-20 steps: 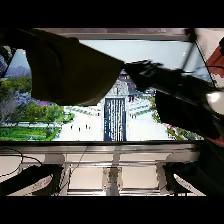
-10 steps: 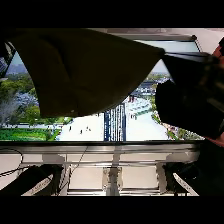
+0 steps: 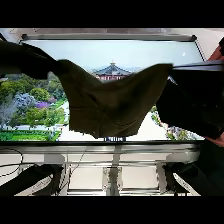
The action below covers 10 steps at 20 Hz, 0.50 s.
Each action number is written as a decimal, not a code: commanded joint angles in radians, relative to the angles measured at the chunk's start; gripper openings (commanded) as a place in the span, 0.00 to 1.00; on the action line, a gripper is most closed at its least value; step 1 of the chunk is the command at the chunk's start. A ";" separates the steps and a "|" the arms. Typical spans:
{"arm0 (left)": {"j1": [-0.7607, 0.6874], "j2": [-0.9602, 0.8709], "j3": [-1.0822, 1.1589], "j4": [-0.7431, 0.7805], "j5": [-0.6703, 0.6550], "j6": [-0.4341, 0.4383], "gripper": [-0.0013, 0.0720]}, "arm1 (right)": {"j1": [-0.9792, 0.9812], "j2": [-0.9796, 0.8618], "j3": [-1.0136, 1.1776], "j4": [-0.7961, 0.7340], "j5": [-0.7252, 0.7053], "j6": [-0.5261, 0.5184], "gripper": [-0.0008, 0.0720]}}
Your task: Fold the clothes and pants, and hang the long-sleeved shirts on hangers.
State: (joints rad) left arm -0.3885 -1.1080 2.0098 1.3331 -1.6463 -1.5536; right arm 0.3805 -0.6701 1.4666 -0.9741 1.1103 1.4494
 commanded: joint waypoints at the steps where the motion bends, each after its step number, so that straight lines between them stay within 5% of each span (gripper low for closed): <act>1: 0.016 -0.088 -0.001 -0.064 -0.075 -0.023 0.07 | 0.000 -0.059 0.014 -0.104 0.142 0.087 0.03; 5: 0.084 -0.225 -0.001 0.050 -0.126 -0.040 0.07 | 0.000 -0.173 0.014 -0.179 0.158 0.087 0.03; 10: 0.171 -0.339 -0.001 0.132 -0.034 -0.027 0.07 | -0.119 -0.311 0.014 -0.313 0.127 0.087 0.03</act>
State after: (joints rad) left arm -0.2604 -1.3846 2.0090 1.4059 -1.7241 -1.5898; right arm 0.3275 -0.9096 1.4799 -1.2133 1.2491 1.5314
